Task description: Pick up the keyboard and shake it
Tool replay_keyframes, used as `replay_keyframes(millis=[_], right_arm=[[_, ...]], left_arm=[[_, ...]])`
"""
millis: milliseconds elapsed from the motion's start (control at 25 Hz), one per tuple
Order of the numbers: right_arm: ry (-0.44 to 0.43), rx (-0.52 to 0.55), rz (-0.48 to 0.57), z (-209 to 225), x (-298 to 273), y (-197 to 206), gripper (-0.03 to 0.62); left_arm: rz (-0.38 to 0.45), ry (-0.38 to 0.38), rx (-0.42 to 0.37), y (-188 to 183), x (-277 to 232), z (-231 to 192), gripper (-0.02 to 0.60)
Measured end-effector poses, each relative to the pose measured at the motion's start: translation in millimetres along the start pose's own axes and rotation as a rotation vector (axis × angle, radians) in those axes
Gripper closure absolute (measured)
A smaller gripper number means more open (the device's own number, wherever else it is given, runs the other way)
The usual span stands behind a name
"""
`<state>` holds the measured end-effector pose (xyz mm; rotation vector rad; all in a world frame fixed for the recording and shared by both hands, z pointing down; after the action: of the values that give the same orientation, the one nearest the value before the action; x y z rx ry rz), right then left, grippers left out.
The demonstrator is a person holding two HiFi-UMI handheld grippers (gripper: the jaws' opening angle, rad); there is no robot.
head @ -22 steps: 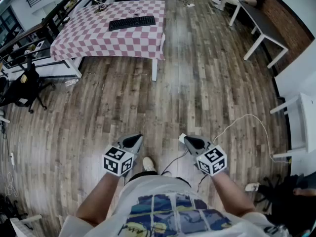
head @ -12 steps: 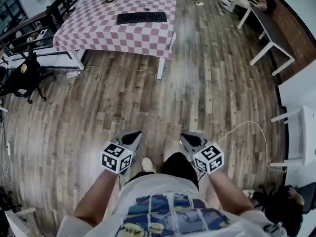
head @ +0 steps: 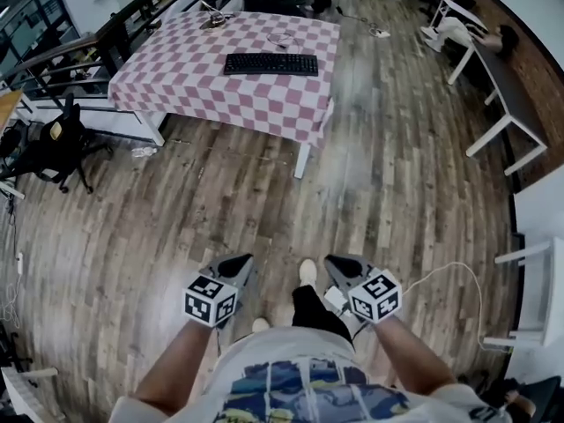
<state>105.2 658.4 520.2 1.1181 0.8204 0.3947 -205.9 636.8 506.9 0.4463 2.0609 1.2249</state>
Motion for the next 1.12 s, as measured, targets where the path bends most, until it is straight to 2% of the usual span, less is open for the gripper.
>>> replay_keyframes(millis=[80,240,360,520,680,920,1120], right_arm=[[-0.019,0.0,0.001,39.1,-13.6,-22.9,0.538],[-0.06,0.033,-0.002,118.4,-42.3,-77.6,0.531],[-0.091,0.05,0.011,177.0,-59.1,-97.0,0.519],[-0.116,0.05,-0.028,234.1,-80.1,-117.7,0.497],[-0.133,0.047,-0.04,271.9,-112.3,-127.6,0.496],[-0.13,0.051,-0.07,306.6,-176.8,-151.0,0.456],[-0.056,0.018,-0.083,336.7,-232.0,-179.6,0.454]], left_arm=[[0.001,-0.03,0.0,-24.1,-30.7,-9.3,0.577],[0.012,-0.07,0.002,-86.0,-92.8,-23.8,0.575],[0.024,-0.097,0.012,-117.7,-137.6,-28.4,0.571],[0.033,-0.111,0.028,-146.5,-182.6,-35.9,0.526],[0.024,-0.134,0.045,-159.0,-211.5,-57.2,0.522],[0.039,-0.144,0.074,-182.5,-245.5,-121.7,0.511],[0.045,-0.112,0.074,-215.3,-272.7,-198.9,0.502]])
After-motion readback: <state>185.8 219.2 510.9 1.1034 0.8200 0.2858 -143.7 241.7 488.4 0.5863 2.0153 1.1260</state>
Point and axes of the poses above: the fingertips, and each gripper's own axes: x backward along the fingers, z to its right, y out of its underside, the point moved 10 cm from there along x, backward along the fingers, and after that the axes turned 8 degrees about z, right-handed, at the moved point
